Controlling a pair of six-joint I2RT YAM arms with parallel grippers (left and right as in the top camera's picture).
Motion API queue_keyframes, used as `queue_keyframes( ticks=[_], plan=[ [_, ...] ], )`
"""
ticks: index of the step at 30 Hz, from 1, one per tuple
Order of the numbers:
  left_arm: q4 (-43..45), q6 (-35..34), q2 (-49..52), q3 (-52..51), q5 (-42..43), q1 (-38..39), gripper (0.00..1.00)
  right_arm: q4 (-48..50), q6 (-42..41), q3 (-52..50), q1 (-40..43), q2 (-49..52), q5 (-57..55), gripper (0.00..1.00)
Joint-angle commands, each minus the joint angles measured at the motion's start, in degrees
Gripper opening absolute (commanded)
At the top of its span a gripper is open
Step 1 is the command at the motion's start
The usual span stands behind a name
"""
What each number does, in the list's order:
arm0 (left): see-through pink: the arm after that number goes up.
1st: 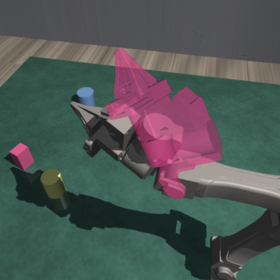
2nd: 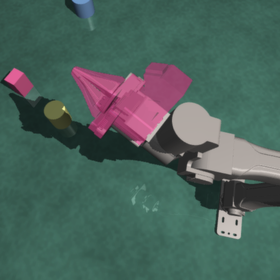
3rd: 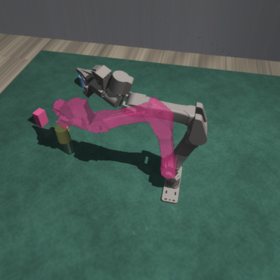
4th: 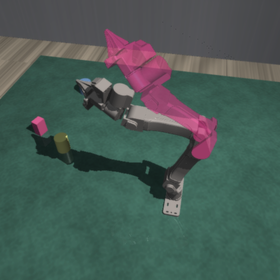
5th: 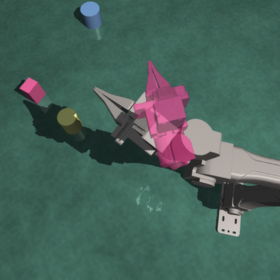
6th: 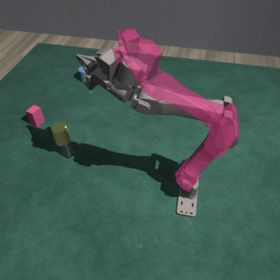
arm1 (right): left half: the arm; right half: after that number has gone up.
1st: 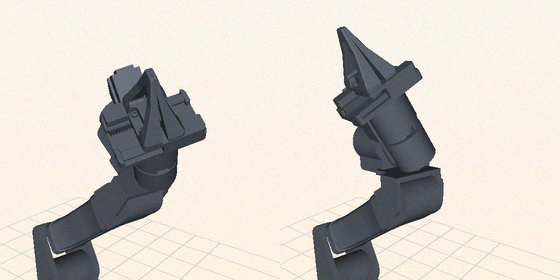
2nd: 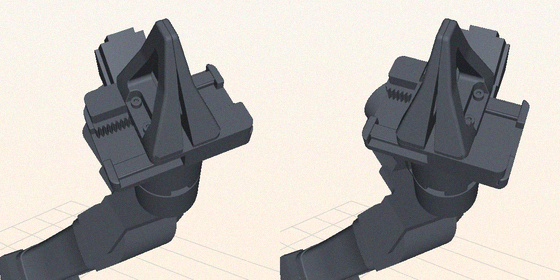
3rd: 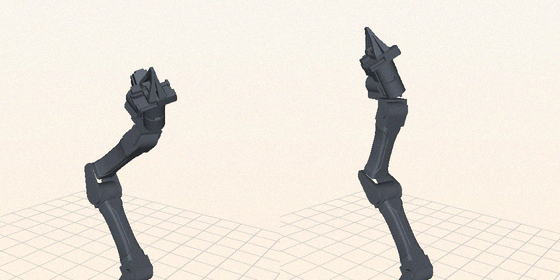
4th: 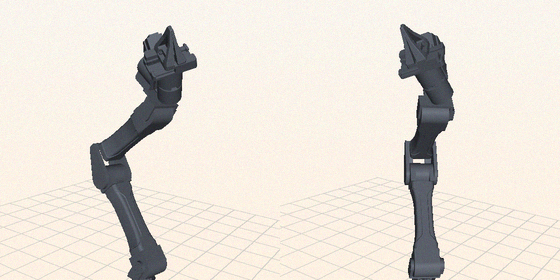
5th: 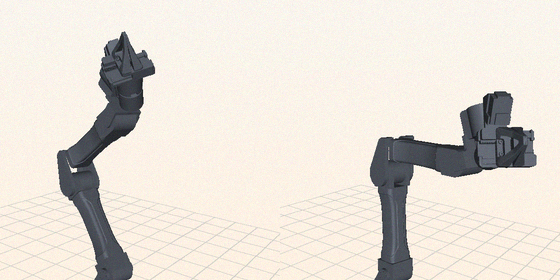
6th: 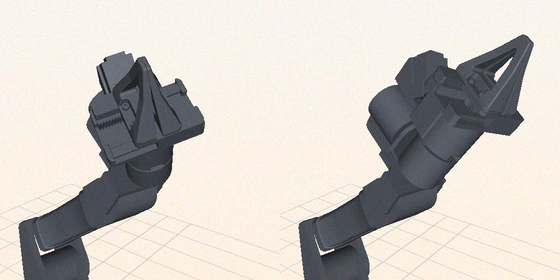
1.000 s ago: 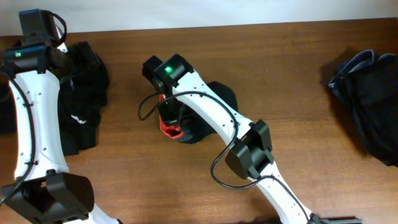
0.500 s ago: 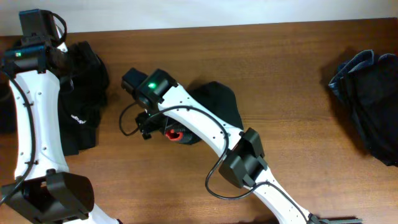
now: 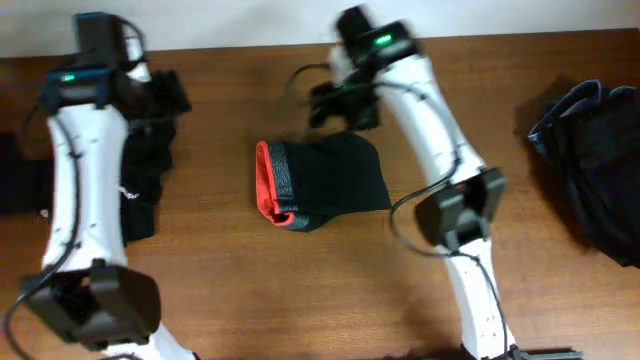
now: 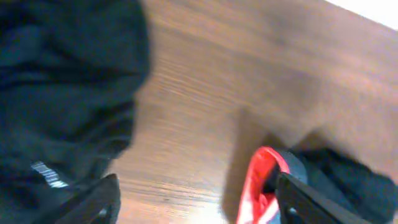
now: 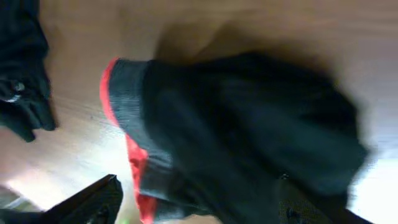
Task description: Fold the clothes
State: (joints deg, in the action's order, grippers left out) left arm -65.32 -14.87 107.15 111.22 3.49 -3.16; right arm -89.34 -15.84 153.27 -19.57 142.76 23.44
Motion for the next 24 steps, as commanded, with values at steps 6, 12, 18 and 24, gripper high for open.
queue_keyframes(
  ticks=[6, 12, 18, 24],
  plan=[
    [0.15, 1.53, 6.91, -0.61, 4.9, 10.14, 0.39, -4.07, 13.99, -0.9, 9.29, -1.14, 7.76, 0.91],
    [0.17, 1.53, 9.22, -0.61, 5.49, 15.34, 0.07, -3.34, 15.26, -6.6, 11.08, -0.5, 7.91, 0.91],
    [-0.07, 2.43, 9.22, -0.61, 6.84, 19.78, 0.01, 1.38, 15.67, -16.74, 11.1, -0.5, 11.41, 0.91],
    [-0.09, 2.6, 9.35, -0.61, 6.84, 23.85, 0.01, 4.55, 17.35, -23.93, 12.48, -0.5, 17.05, 0.91]
  ],
)
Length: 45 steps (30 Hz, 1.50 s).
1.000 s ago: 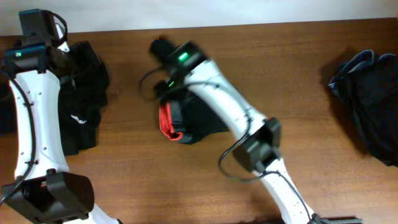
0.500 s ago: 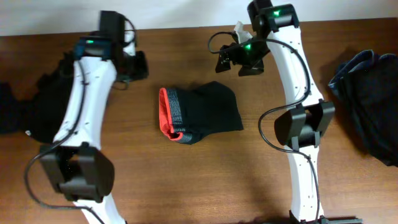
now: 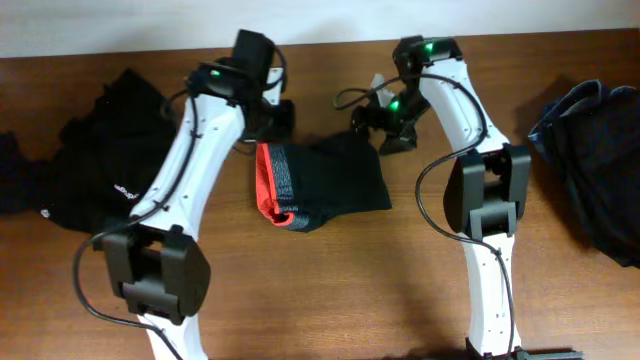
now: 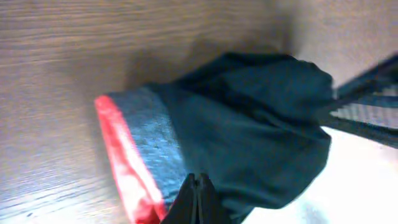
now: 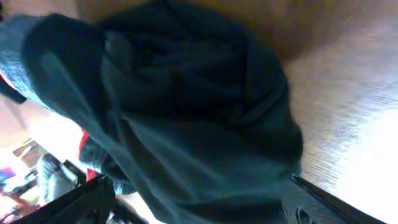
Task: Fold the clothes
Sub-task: 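Grasp the folded leggings bundle with both grippers from either side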
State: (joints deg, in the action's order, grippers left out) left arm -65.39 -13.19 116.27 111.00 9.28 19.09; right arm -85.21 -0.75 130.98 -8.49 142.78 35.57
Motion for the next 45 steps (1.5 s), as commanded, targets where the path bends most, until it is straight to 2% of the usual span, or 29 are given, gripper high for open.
queue_keyframes(
  ticks=[1, 9, 13, 20, 32, 45],
  plan=[
    [0.09, 0.92, 0.42, -0.39, 1.05, 2.16, 0.01, 0.44, 2.36, -2.03, 1.75, -0.52, 4.94, 0.91],
    [0.24, 0.92, 3.54, -0.39, 1.05, 4.28, 0.01, 0.35, 3.56, -2.21, 3.52, -0.52, 4.44, 0.95],
    [0.24, 0.92, 6.97, -0.39, 1.05, 5.27, 0.01, -0.26, 4.9, -2.21, 4.5, -0.52, 4.28, 1.0],
    [0.37, 0.94, 11.67, -0.39, -0.35, 5.95, 0.01, 0.07, 5.07, -4.66, 4.76, -0.52, 4.28, 0.99],
    [-4.39, 1.84, 12.41, -0.39, -12.28, 5.11, 0.01, 4.92, 5.05, -12.81, 4.7, -0.52, 8.35, 0.99],
    [-4.5, 2.6, 16.41, -1.95, -12.09, 2.21, 0.01, 8.17, 5.44, -16.81, 1.73, -0.52, 10.6, 0.99]
  ],
)
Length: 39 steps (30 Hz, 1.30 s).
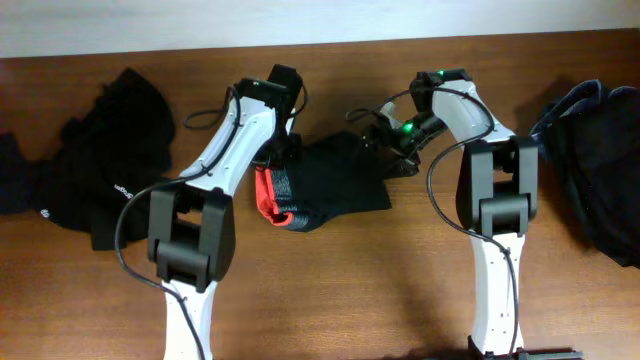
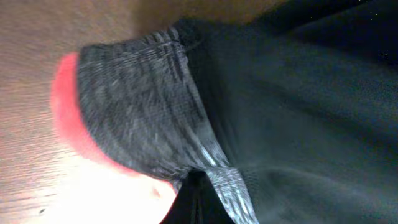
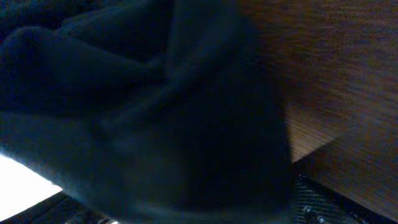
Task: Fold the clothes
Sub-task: 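Grasp the folded leggings bundle with both grippers from either side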
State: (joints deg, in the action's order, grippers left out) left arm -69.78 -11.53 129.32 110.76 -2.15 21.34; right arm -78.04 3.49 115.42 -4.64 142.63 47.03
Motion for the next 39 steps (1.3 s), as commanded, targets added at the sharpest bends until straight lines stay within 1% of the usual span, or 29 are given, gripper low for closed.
queue_keyframes(
  ticks=[1, 9, 18, 21, 27, 29, 31, 32, 33, 34, 35, 36, 38, 39],
  plan=[
    [-0.11, 0.94, 4.83, -2.14, -0.61, -0.02, 0.01, 1.11, 1.18, -1.25, -2.84, -0.37, -0.85, 0.99],
    [2.12, 0.92, 7.67, -2.95, 2.71, 0.0, 0.0, 1.22, 0.7, -1.27, -3.98, -0.37, -0.87, 0.99],
    [5.62, 0.92, 9.33, -2.95, 13.14, -2.27, 0.0, 1.97, 0.31, -1.44, -4.76, -0.37, 1.03, 0.99],
    [5.92, 0.92, 9.33, -2.97, 13.35, -2.34, 0.01, 4.02, -2.38, -2.25, -6.05, -0.37, 1.05, 0.99],
    [5.92, 0.87, 9.33, -2.95, 13.35, -2.14, 0.01, 12.35, -10.29, -7.08, -9.42, -0.37, 1.05, 1.0],
    [5.88, 0.9, 9.33, -2.95, 13.35, -2.38, 0.01, 14.56, -11.54, -8.66, -10.38, -0.37, 1.05, 0.9],
    [5.86, 0.9, 9.33, -2.95, 13.35, -2.4, 0.01, 14.86, -11.52, -8.98, -10.45, -0.37, 1.05, 0.75],
    [5.86, 0.9, 9.33, -2.95, 13.35, -2.38, 0.01, 14.86, -11.5, -8.98, -10.4, -0.37, 1.03, 0.58],
    [5.88, 0.9, 9.33, -2.97, 13.35, -2.4, 0.01, 14.86, -11.5, -8.98, -10.25, -0.37, 1.03, 0.47],
    [5.88, 0.9, 9.33, -2.95, 13.33, -2.4, 0.01, 14.86, -11.5, -8.98, -9.99, -0.39, 1.01, 0.38],
    [5.9, 0.9, 9.33, -2.97, 13.33, -2.4, 0.01, 14.86, -11.5, -8.98, -9.31, -0.39, 1.01, 0.21],
    [5.9, 0.9, 9.33, -2.95, 13.33, -2.4, 0.01, 14.86, -11.5, -8.98, -8.85, -0.39, 1.01, 0.13],
    [5.9, 0.9, 9.33, -2.97, 13.31, -2.4, 0.0, 14.84, -11.5, -8.96, -7.61, -0.42, 1.03, 0.05],
    [5.9, 0.9, 9.33, -2.97, 13.31, -2.4, 0.01, 14.84, -11.5, -8.96, -7.17, -0.42, 1.03, 0.04]
  ],
)
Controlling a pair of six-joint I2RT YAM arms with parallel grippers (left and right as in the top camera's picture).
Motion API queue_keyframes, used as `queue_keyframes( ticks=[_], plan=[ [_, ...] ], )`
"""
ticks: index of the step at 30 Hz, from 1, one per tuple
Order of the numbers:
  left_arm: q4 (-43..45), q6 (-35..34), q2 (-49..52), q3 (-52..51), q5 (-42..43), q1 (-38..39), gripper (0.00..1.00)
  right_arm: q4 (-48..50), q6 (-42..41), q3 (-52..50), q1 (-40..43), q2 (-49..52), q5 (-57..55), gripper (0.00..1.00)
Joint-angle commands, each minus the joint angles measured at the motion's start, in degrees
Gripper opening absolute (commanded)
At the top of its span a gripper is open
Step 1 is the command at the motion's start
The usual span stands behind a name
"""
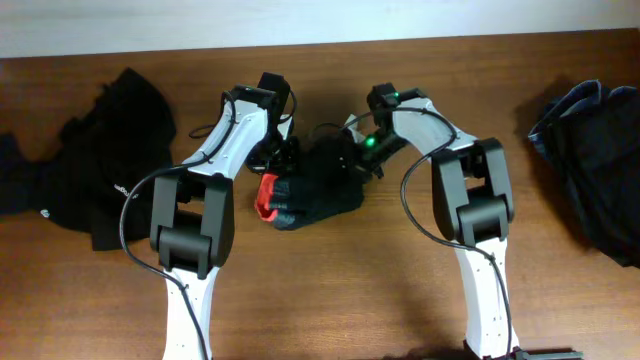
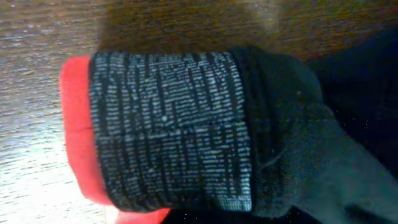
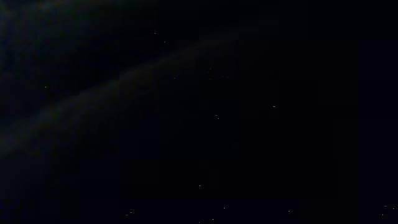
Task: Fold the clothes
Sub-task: 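Grasp the folded leggings bundle with both grippers from either side, then carry the bundle right with the right gripper into the dark container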
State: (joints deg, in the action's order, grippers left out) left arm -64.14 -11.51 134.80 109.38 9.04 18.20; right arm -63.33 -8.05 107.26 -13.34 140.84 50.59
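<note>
Black shorts with a grey waistband and a red edge lie bunched at the table's middle. My left gripper sits on the shorts' upper left corner by the waistband. Its fingers show only as a dark mass at the bottom of the left wrist view, and look shut. My right gripper is sunk into the shorts' upper right side, where the cloth is gathered against it. The right wrist view is all black cloth.
A heap of black clothes lies at the far left. A dark blue pile lies at the far right. The brown wooden table runs bare along the front.
My right gripper has moved left, and the shorts' right edge has come left with it. The shorts are narrower and more bunched. My left gripper stays at the waistband corner.
First the shorts lay flat, with my left arm over the left heap and my right arm behind the shorts. Then both grippers stood at the shorts' back edge. Then both touched the cloth, left at the waistband. Now the shorts are gathered between them.
</note>
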Motion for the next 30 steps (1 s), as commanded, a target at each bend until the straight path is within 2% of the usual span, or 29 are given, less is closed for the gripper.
queue_keyframes(
  ticks=[1, 8, 14, 24, 30],
  plan=[
    [0.28, 0.87, 3.85, -1.57, 2.1, 0.57, 0.01, 0.09, 0.04, -0.81, 2.97, 1.31, -2.54, 0.04],
    [0.35, 0.87, 3.85, -1.57, 2.12, -1.81, 0.01, -0.98, 0.24, 0.26, 8.85, -0.44, -2.78, 0.04],
    [0.94, 0.87, 3.85, -1.57, 2.1, -4.94, 0.01, -6.05, 0.22, 5.88, 12.13, -3.89, -8.5, 0.04],
    [1.66, 0.87, 3.85, -1.57, 1.05, -8.52, 0.01, -16.98, -1.95, 21.79, 14.62, -11.26, -18.4, 0.04],
    [2.23, 0.87, 3.85, -1.57, 1.01, -8.61, 0.01, -26.23, -6.97, 37.64, 16.5, -13.31, -28.72, 0.04]
  ],
)
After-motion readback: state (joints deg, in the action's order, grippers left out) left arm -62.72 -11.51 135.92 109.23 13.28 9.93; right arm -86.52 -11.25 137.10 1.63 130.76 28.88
